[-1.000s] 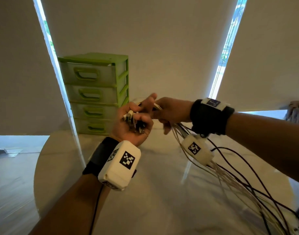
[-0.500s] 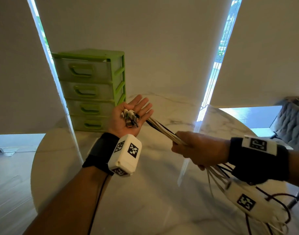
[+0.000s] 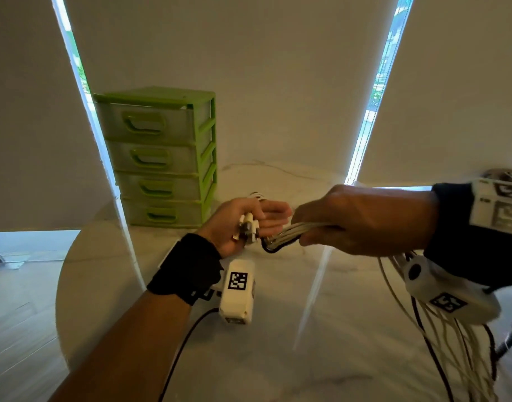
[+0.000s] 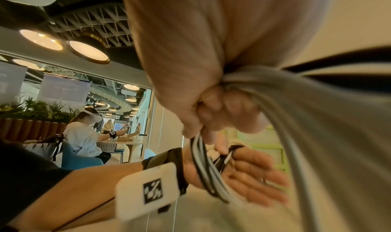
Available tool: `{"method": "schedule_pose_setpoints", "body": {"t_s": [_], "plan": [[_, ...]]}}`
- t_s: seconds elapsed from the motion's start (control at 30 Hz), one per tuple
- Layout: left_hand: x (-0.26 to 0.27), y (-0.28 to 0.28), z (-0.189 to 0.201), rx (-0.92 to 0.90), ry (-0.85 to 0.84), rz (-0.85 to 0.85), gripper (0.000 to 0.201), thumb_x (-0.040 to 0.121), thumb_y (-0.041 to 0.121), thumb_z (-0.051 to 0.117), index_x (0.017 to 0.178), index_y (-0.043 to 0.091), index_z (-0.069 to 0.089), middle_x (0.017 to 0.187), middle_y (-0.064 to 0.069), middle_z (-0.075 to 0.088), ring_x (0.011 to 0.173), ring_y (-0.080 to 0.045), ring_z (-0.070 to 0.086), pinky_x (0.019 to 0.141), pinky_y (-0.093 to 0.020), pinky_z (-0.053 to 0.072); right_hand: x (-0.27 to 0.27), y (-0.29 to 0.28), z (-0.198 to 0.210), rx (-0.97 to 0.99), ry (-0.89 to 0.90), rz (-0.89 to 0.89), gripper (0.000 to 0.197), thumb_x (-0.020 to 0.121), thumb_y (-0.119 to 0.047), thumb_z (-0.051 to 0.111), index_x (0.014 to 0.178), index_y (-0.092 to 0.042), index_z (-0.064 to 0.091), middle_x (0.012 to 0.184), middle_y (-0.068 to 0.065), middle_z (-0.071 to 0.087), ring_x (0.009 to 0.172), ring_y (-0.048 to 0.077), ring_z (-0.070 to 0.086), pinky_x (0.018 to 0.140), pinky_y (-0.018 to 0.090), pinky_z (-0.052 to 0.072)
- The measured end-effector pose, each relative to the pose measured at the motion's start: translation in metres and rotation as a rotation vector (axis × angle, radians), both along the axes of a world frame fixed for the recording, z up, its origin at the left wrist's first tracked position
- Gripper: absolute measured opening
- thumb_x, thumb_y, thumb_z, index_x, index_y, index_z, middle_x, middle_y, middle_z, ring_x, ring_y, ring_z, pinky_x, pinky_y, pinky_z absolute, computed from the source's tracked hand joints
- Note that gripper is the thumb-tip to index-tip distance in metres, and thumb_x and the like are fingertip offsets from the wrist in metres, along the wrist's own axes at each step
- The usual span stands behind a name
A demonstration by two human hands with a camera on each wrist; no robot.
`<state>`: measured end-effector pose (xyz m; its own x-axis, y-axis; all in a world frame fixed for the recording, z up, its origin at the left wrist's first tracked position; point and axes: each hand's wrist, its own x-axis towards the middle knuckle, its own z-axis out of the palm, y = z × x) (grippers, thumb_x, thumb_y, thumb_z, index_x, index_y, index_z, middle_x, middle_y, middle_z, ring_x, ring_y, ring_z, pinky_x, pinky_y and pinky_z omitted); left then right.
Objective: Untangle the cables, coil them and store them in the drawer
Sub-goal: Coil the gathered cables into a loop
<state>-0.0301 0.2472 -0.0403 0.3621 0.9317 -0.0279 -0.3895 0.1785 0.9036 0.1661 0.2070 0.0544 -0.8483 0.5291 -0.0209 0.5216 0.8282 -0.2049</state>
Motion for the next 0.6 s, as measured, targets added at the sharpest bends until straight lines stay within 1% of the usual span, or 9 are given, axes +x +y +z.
{"method": "schedule_pose_setpoints", "body": {"t_s": [0.03,0.1,0.17,0.23,0.33,0.4,0.47,0.53,0.6], "plan": [[0.006,-0.004,0.0,0.017,0.036,-0.035,0.035,0.08,-0.001,0.033,0.073,-0.002,0.067,0.072,-0.016,0.068,0.063,-0.016,0.066,0.061,-0.022,0.054,-0.005,0.002,0.003,-0.018,-0.006,0.027,0.009,0.097,-0.029,0.053,0.089,-0.028,0.058,0.068,-0.023,0.058,0.06,0.005,0.054,0.055,0.013,0.04],[0.014,-0.01,-0.003,0.06,0.072,-0.06,0.027,0.083,0.007,0.044,0.066,0.0,0.064,0.07,-0.019,0.063,0.057,-0.018,0.062,0.063,-0.025,0.051,-0.014,0.008,0.005,-0.013,-0.008,0.063,0.012,0.097,-0.03,0.051,0.092,-0.022,0.06,0.076,-0.017,0.063,0.068,0.007,0.058,0.06,0.018,0.046],[0.015,-0.012,-0.004,0.074,0.016,-0.087,0.027,0.083,0.014,0.048,0.075,0.001,0.07,0.074,-0.016,0.068,0.067,-0.021,0.067,0.071,-0.03,0.057,-0.019,0.014,0.006,-0.01,0.013,0.064,0.013,0.098,-0.029,0.05,0.095,-0.021,0.06,0.078,-0.012,0.061,0.072,0.007,0.058,0.064,0.018,0.046],[0.01,-0.009,-0.005,0.079,-0.047,-0.113,0.03,0.077,0.016,0.048,0.075,0.002,0.074,0.074,-0.015,0.071,0.072,-0.024,0.07,0.081,-0.033,0.056,-0.021,0.019,0.006,-0.002,0.046,0.043,0.012,0.098,-0.027,0.049,0.094,-0.023,0.059,0.078,-0.012,0.06,0.073,0.005,0.057,0.065,0.016,0.045],[0.008,-0.01,-0.003,0.124,-0.096,-0.153,0.026,0.072,0.017,0.051,0.072,0.0,0.071,0.061,-0.018,0.065,0.062,-0.029,0.067,0.098,-0.041,0.05,-0.021,0.024,0.006,-0.03,0.11,0.012,0.016,0.098,-0.024,0.049,0.101,-0.016,0.062,0.087,-0.007,0.063,0.081,0.011,0.06,0.074,0.029,0.052],[0.009,-0.014,0.0,0.161,-0.097,-0.21,0.025,0.08,0.019,0.05,0.068,0.008,0.07,0.053,-0.012,0.062,0.051,-0.025,0.063,0.088,-0.035,0.054,-0.02,0.027,0.008,-0.066,0.164,0.008,0.017,0.096,-0.027,0.051,0.102,-0.016,0.061,0.09,-0.003,0.064,0.083,0.014,0.061,0.076,0.034,0.053],[0.01,-0.018,0.003,0.17,-0.088,-0.272,0.028,0.085,0.03,0.052,0.066,0.019,0.07,0.051,-0.005,0.062,0.046,-0.019,0.06,0.08,-0.032,0.05,-0.02,0.028,0.009,-0.086,0.231,0.009,0.012,0.094,-0.032,0.052,0.1,-0.024,0.057,0.09,0.001,0.063,0.079,0.018,0.06,0.071,0.035,0.054],[0.012,-0.02,0.007,0.098,-0.089,-0.29,0.042,0.092,0.036,0.038,0.066,0.023,0.068,0.048,-0.002,0.058,0.041,-0.016,0.055,0.072,-0.03,0.05,-0.018,0.029,0.009,-0.101,0.267,-0.006,0.011,0.09,-0.04,0.051,0.099,-0.036,0.049,0.093,0.0,0.06,0.075,0.015,0.061,0.065,0.029,0.054],[0.013,-0.02,0.01,0.065,-0.119,-0.33,0.046,0.091,0.048,0.033,0.074,0.024,0.069,0.049,-0.001,0.06,0.04,-0.013,0.055,0.055,-0.022,0.049,-0.017,0.032,0.007,-0.11,0.275,-0.055,0.015,0.088,-0.042,0.051,0.102,-0.041,0.045,0.1,-0.006,0.057,0.071,0.005,0.061,0.063,0.022,0.052]]}}
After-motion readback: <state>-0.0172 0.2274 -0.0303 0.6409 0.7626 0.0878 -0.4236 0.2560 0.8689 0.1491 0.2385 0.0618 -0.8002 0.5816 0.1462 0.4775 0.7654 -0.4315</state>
